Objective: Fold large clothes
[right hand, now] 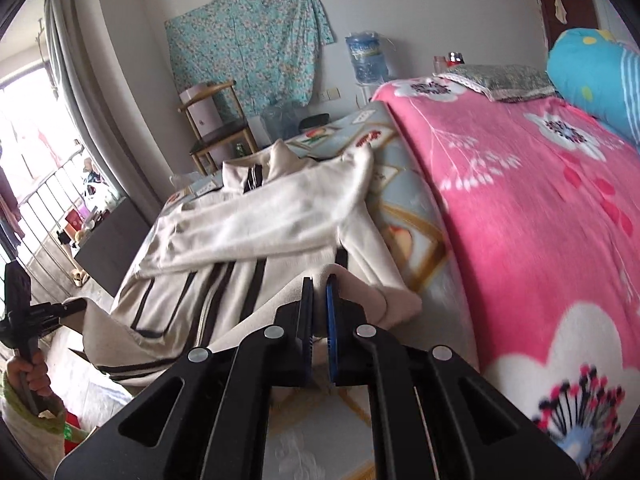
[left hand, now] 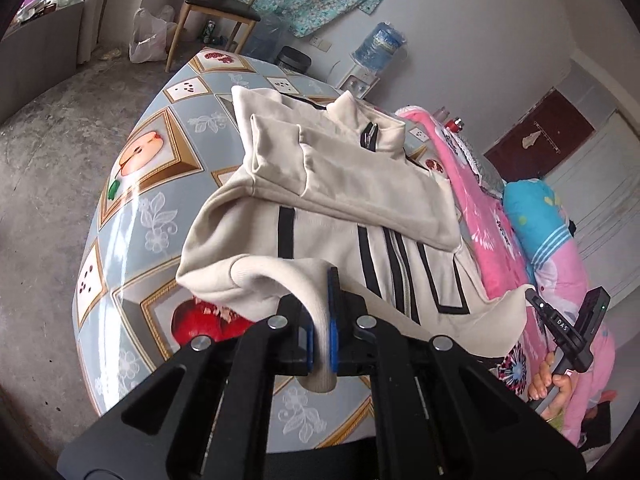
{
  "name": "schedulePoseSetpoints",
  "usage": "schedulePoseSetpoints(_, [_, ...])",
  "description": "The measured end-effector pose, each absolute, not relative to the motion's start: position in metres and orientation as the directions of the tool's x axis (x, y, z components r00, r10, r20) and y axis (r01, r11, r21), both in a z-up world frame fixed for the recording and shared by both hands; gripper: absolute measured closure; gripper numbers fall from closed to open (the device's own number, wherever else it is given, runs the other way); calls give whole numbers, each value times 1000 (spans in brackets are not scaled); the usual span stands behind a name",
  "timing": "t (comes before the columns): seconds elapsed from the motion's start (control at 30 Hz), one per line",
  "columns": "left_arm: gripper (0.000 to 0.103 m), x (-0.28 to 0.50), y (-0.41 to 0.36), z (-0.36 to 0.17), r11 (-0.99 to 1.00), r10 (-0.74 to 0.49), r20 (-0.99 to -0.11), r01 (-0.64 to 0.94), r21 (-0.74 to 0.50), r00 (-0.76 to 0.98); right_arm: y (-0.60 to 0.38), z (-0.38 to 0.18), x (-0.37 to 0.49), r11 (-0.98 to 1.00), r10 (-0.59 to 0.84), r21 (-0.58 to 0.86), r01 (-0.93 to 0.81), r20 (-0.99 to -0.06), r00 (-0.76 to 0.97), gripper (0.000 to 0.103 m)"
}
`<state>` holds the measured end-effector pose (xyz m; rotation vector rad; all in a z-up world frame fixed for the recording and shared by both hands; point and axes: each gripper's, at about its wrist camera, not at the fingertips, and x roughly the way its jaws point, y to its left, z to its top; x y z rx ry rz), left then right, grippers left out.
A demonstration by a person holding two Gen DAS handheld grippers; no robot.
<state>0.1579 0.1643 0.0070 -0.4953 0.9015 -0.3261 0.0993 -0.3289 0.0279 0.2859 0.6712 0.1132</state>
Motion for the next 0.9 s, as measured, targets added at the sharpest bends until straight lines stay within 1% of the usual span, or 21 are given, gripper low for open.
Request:
schedulePoseSetpoints(0.17, [98, 200, 166, -6, 853, -451, -692, 42, -521, 564, -330, 18, 158, 955, 194, 296, -2, -620, 760, 97])
schedulePoseSetpoints(0.3, [97, 226, 167, -30, 863, -428, -734, -2, -505, 527, -340, -15, 204, 938, 202, 342, 61, -679, 705, 97])
schedulePoseSetpoints(0.43, [91, 239, 181, -52, 819, -476, -735, -62, -570, 482, -354, -46, 225, 900, 235, 414, 137, -724, 648, 97])
schedulePoseSetpoints(0.5, [90, 240, 189, -54, 788, -506, -716, -80, -610, 481, -358, -52, 224, 884, 250, 442, 151, -721, 646, 97])
schedulePoseSetpoints(0.53, [85, 239, 192, -52, 783, -504, -710, -86, -616, 491, -359, -52, 222, 881, 249, 446, 155, -717, 651, 97])
schedulePoseSetpoints(0.57, [77, 237, 196, -49, 788, -489, -710, -92, -609, 507, -359, -51, 220, 880, 247, 447, 157, -716, 653, 96])
schedulePoseSetpoints(0.6, [73, 235, 201, -44, 793, -471, -707, -98, -601, 528, -360, -49, 218, 879, 244, 448, 161, -714, 656, 95])
schedulePoseSetpoints(0.63, [69, 232, 207, -38, 797, -452, -700, -103, -595, 553, -361, -48, 216, 879, 240, 448, 164, -712, 659, 94])
schedulePoseSetpoints(0.7, [68, 224, 218, -28, 798, -427, -690, -115, -592, 585, -363, -44, 213, 878, 233, 447, 173, -713, 662, 91])
schedulePoseSetpoints(0.73, [68, 220, 222, -24, 795, -421, -684, -120, -594, 596, -364, -40, 208, 880, 218, 439, 181, -712, 667, 85])
schedulePoseSetpoints(0.77, [67, 215, 226, -20, 793, -417, -680, -124, -596, 603, -366, -34, 202, 885, 196, 425, 189, -709, 677, 77])
schedulePoseSetpoints(0.8, [66, 208, 227, -18, 794, -416, -678, -123, -596, 606, -365, -28, 193, 893, 168, 406, 194, -702, 692, 73])
schedulePoseSetpoints(0.87, [60, 196, 223, -16, 796, -424, -683, -114, -594, 596, -367, -18, 179, 899, 147, 392, 196, -690, 709, 60])
schedulePoseSetpoints(0.9, [59, 189, 220, -18, 796, -433, -684, -108, -596, 586, -368, -15, 171, 899, 146, 393, 193, -685, 714, 58])
